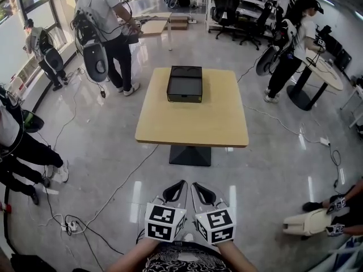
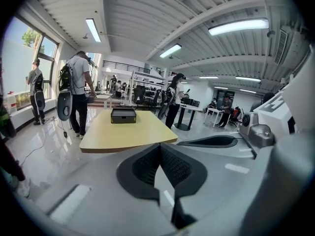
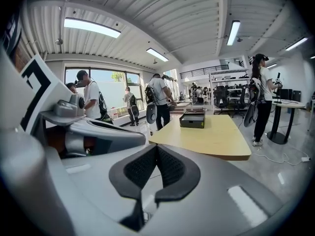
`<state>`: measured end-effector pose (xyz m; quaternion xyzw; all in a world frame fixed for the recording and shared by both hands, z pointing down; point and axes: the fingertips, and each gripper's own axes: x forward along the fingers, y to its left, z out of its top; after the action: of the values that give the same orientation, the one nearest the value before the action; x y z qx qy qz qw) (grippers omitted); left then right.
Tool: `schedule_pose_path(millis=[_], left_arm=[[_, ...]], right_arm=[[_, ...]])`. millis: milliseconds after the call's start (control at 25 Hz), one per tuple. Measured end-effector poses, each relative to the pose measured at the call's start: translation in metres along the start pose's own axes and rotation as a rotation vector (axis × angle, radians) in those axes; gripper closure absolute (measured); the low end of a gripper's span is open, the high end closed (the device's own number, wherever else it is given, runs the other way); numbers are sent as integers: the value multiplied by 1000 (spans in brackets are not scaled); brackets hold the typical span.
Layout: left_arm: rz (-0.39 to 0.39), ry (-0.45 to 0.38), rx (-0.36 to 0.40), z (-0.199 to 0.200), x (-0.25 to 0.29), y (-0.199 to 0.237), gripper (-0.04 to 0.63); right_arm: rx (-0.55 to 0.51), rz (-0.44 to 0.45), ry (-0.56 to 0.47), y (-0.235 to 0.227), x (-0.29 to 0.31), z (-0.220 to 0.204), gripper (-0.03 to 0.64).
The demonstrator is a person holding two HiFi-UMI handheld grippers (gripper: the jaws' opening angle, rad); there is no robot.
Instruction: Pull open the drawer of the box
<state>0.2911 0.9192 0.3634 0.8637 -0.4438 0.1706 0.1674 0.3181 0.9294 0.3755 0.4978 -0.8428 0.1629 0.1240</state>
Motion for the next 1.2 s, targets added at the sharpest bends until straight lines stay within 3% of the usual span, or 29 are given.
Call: schedule_pose_path(millis=[160,320,760,880,1000,1200], left_arm=[[-15,-1,8,31,83,124,575],[-43,11,23,80,142,264,575],[-93,-10,26,201,165,642,575],[-96,-10,33,226,168,720,575],[-97,-5,33,225,190,785,575],[-107,0,42,225,226,855,575]], right_arm=[[6,-18,4,-23,148,34,611],[20,-33,0,-17,298,96,611],[17,-75,13,115,639,257,611],[41,-78,3,142,707,292,611],[48,-86,2,149,773,298,611],[55,-98,11,152,850,302,611]])
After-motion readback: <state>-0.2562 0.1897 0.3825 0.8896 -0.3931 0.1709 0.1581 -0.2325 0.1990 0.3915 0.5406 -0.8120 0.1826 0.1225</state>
